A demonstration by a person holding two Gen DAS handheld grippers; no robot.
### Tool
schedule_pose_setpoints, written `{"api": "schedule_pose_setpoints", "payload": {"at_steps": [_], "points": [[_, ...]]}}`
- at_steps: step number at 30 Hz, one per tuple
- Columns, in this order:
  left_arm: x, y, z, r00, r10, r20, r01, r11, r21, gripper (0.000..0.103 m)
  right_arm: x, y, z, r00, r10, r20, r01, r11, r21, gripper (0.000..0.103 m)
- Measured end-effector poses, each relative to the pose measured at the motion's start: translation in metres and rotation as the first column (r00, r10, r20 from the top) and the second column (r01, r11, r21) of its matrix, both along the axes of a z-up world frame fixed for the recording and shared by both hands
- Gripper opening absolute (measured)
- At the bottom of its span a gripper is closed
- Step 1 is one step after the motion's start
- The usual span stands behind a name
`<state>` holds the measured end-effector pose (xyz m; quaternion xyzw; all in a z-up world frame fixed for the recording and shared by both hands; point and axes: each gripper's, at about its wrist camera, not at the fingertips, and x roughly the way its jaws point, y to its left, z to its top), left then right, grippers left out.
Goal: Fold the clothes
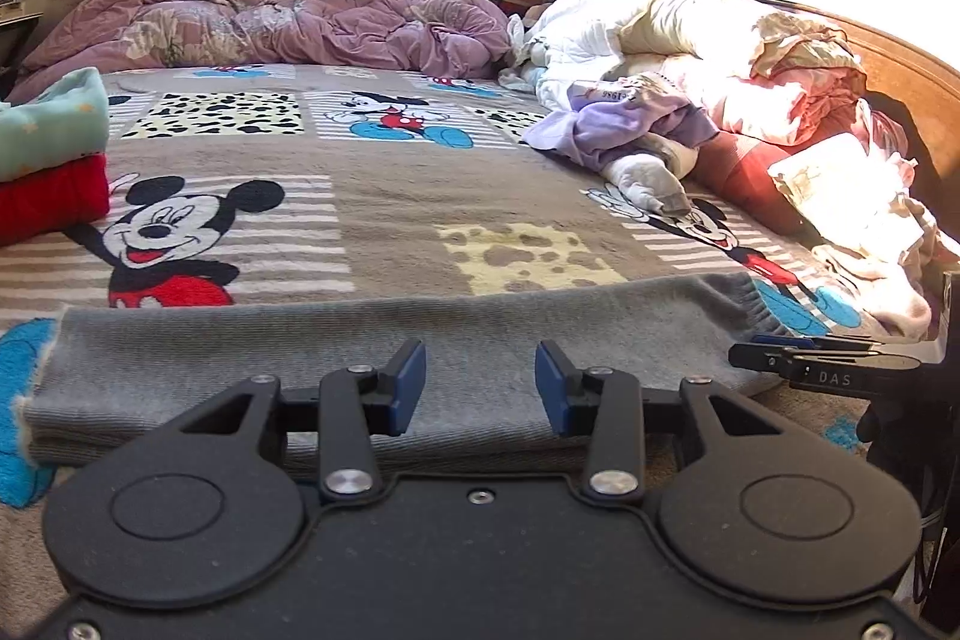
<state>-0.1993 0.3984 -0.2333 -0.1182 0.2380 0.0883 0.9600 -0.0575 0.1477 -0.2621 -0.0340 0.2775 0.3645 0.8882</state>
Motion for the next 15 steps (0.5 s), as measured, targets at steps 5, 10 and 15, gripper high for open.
{"api": "schedule_pose_setpoints", "payload": {"at_steps": [5, 10, 15], "points": [[0.026, -0.014, -0.034, 0.989, -0.005, -0.146, 0.01, 0.999, 0.037, 0.043, 0.0, -0.004, -0.003, 1.0, 0.001, -0.008, -0.001, 0.999, 0.034, 0.039], [0.012, -0.01, -0.03, 0.993, 0.052, -0.107, -0.046, 0.997, 0.065, 0.044, 0.004, -0.004, -0.005, 1.0, 0.019, -0.02, -0.018, 0.999, 0.048, 0.042], [-0.013, 0.016, -0.016, 0.98, 0.196, -0.032, -0.197, 0.979, -0.043, 0.039, 0.006, -0.017, 0.002, 0.999, 0.013, -0.029, -0.009, 0.99, 0.142, 0.042]]}}
